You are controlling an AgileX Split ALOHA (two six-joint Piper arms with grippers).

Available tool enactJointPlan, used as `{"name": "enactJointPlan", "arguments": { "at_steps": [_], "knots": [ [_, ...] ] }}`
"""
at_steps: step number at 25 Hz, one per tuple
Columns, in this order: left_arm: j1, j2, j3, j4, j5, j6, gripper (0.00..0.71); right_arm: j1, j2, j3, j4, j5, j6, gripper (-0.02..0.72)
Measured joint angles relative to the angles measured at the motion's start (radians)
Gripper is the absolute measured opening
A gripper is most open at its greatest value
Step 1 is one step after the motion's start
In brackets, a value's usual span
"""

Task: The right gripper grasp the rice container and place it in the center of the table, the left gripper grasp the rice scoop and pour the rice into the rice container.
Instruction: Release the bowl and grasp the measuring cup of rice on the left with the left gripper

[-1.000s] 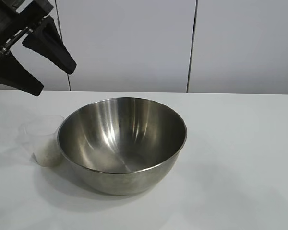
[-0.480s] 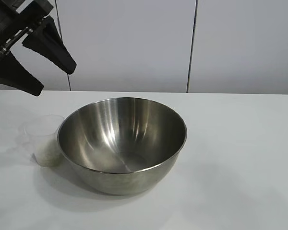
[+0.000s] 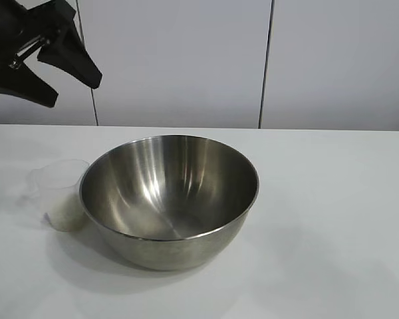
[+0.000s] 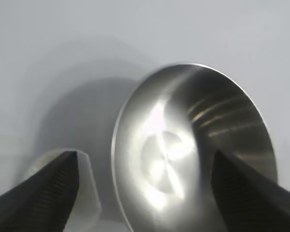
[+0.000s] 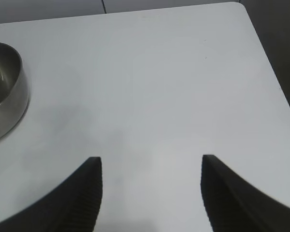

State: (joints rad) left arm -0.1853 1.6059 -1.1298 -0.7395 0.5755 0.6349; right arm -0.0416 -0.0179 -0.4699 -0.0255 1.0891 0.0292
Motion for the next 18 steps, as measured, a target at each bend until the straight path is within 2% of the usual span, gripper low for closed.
{"name": "enactJointPlan", "arguments": {
  "at_steps": [4,6,12,15,18],
  "knots": [
    [0.001,-0.097,0.034,0.049,-0.177,0.017,0.543,0.000,0.000,0.000,0.000,-0.001,0.001,0.409],
    [0.001,-0.161,0.057,0.085,-0.227,0.018,0.522,0.000,0.000,0.000,0.002,-0.001,0.001,0.409],
    [0.001,-0.363,0.124,0.217,-0.302,-0.049,0.477,0.000,0.000,0.000,0.002,-0.001,0.001,0.409],
    [-0.014,-0.478,0.207,0.351,-0.355,-0.161,0.468,0.000,0.000,0.000,0.002,-0.001,0.001,0.409],
    [-0.053,-0.620,0.363,0.533,-0.453,-0.400,0.467,0.000,0.000,0.000,0.002,-0.001,0.001,0.409]
  ]
}}
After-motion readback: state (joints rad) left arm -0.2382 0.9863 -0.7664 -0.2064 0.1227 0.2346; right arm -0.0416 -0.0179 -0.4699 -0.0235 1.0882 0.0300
